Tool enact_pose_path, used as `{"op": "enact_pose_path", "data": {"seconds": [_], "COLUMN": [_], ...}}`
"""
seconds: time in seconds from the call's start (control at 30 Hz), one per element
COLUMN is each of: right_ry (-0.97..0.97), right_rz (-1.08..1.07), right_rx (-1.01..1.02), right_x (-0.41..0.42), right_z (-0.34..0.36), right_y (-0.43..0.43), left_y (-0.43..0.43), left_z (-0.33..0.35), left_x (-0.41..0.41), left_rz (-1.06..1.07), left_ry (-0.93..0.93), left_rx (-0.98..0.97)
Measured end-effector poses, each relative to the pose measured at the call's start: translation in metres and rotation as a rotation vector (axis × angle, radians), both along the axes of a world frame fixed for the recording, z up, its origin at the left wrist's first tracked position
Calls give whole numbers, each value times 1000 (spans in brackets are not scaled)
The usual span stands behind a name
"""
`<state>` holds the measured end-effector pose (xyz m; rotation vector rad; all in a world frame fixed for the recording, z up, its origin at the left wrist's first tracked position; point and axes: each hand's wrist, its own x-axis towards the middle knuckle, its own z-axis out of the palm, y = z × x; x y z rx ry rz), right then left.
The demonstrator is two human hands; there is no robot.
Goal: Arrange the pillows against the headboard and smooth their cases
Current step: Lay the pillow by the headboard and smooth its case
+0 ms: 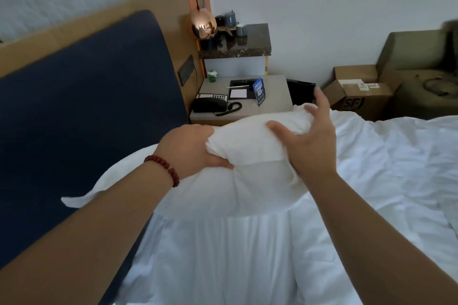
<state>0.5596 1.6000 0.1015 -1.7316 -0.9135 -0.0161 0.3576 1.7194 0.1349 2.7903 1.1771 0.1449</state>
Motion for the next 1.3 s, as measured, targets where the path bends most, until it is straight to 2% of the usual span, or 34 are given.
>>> {"op": "enact_pose_path", "data": {"seconds": [0.07, 0.2, 0.43, 0.6, 0.77, 0.9, 0.97, 1.07, 1.23, 1.3], "right_ry": [98, 0, -34, -53, -102, -285, -417, -618, -579, -522], "right_rz": [62, 46, 39, 30, 50, 53, 92, 90, 169, 194], "right_rx": [-10, 75, 296, 334, 329, 202, 32, -175, -186, -192], "right_x": [12, 22, 2, -11, -26, -36, -42, -48, -44, -45], "right_z": [18, 78, 169, 223, 263, 244, 215, 162, 87, 62], "right_y": [-8, -18, -54, -97, -129, -126, -117, -98, -52, -30], "left_y": [-4, -19, -61, -110, -138, -130, -117, -95, -59, -43], "left_z": [18, 81, 187, 237, 271, 246, 218, 193, 178, 157], "left_x": [8, 20, 9, -17, -36, -31, -24, -22, -15, -7], "left_rz": [-53, -151, -163, -213, -179, -115, -66, 2, 34, 90], "left_ry": [-69, -170, -168, -356, -373, -234, -135, -117, 53, 73], "left_rx": [14, 138, 341, 281, 223, 110, 64, 38, -60, -35]}}
